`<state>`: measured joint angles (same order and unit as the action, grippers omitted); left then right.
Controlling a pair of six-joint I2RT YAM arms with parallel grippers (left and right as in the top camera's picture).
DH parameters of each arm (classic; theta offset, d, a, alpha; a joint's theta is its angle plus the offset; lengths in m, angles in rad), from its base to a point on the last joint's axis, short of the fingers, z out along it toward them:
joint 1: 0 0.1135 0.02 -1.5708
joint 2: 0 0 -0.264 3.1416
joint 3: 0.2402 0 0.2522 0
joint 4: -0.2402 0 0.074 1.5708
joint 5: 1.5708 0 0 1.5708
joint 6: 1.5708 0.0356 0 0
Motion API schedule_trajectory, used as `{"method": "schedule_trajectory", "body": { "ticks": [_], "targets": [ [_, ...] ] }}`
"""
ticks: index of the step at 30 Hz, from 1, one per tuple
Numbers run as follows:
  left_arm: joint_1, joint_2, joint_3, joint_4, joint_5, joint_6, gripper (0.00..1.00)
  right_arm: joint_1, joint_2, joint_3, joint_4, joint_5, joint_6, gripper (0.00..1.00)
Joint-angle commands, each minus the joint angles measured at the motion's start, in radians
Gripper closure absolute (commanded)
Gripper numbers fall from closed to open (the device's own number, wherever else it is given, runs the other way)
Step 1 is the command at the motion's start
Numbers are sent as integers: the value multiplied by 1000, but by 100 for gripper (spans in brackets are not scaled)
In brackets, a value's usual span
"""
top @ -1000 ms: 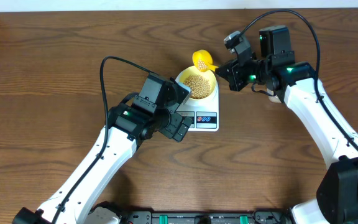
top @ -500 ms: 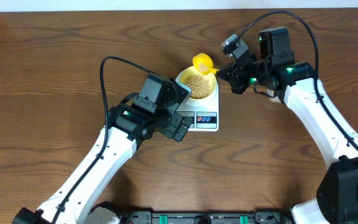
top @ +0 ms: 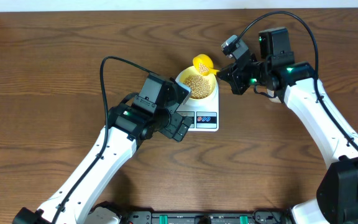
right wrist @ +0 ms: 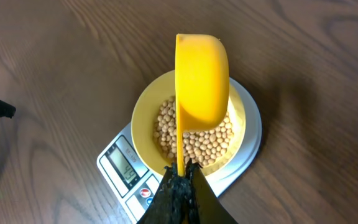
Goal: Scoop item into bowl and weigh 50g on scale
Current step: 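Hold the scoop tilted over the bowl with the right gripper, shaking out beans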
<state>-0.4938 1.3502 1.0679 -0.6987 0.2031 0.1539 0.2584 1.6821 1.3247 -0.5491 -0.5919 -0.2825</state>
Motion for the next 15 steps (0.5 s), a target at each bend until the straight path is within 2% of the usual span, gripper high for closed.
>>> {"method": "schedule_trajectory", "body": {
  "ticks": [1, 15],
  "targets": [
    [0, 2, -13, 0, -10, -6, 4, 2, 5, 0, 8, 2, -21, 99],
    [0, 2, -13, 0, -10, -6, 4, 11, 5, 0, 10, 7, -46, 99]
  ]
}}
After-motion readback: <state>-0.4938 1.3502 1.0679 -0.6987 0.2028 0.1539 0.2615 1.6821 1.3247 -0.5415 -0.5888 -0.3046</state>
